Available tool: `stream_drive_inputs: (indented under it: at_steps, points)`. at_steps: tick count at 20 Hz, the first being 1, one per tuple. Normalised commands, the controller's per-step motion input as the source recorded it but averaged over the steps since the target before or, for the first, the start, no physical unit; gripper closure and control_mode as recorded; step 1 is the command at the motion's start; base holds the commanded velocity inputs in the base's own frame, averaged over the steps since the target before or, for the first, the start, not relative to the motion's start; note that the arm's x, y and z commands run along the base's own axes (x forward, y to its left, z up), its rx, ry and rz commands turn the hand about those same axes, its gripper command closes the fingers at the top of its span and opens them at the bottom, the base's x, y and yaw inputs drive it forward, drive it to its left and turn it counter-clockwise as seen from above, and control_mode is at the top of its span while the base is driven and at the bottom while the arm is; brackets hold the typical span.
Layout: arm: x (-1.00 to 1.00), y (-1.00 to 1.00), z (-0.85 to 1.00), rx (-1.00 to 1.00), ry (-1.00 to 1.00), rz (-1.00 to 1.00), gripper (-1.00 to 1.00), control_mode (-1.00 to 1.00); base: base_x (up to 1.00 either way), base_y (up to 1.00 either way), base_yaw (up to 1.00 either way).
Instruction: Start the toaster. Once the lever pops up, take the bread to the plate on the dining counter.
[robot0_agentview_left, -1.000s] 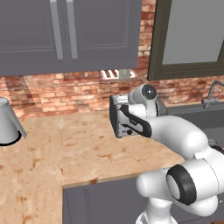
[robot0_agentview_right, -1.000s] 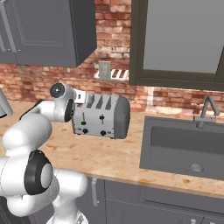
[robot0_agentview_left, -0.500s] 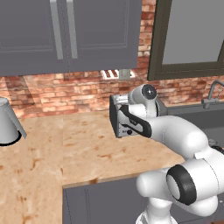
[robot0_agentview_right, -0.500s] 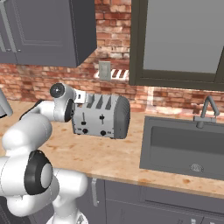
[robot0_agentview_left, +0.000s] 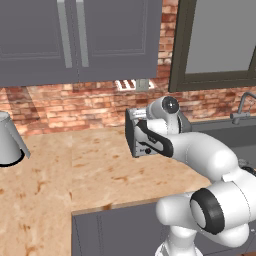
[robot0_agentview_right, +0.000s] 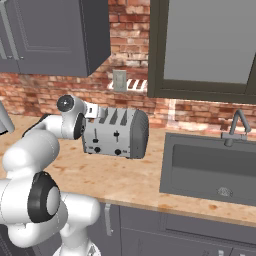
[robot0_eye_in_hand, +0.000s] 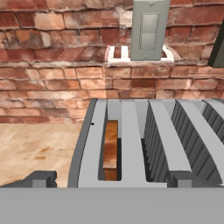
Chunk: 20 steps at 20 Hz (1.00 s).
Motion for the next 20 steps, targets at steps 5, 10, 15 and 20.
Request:
stream_drive_inputs:
  at_steps: [5, 10, 15, 20]
  points:
    - [0.00, 0.00, 0.00, 0.00, 0.00, 0.00, -1.00, -1.00, 0.00, 0.00, 0.00]
    - [0.00, 0.00, 0.00, 0.00, 0.00, 0.00, -1.00, -1.00, 0.00, 0.00, 0.00]
    - [0.00, 0.00, 0.00, 0.00, 0.00, 0.00, -1.00, -1.00, 0.00, 0.00, 0.00]
    - [0.00, 0.00, 0.00, 0.00, 0.00, 0.00, -1.00, -1.00, 0.00, 0.00, 0.00]
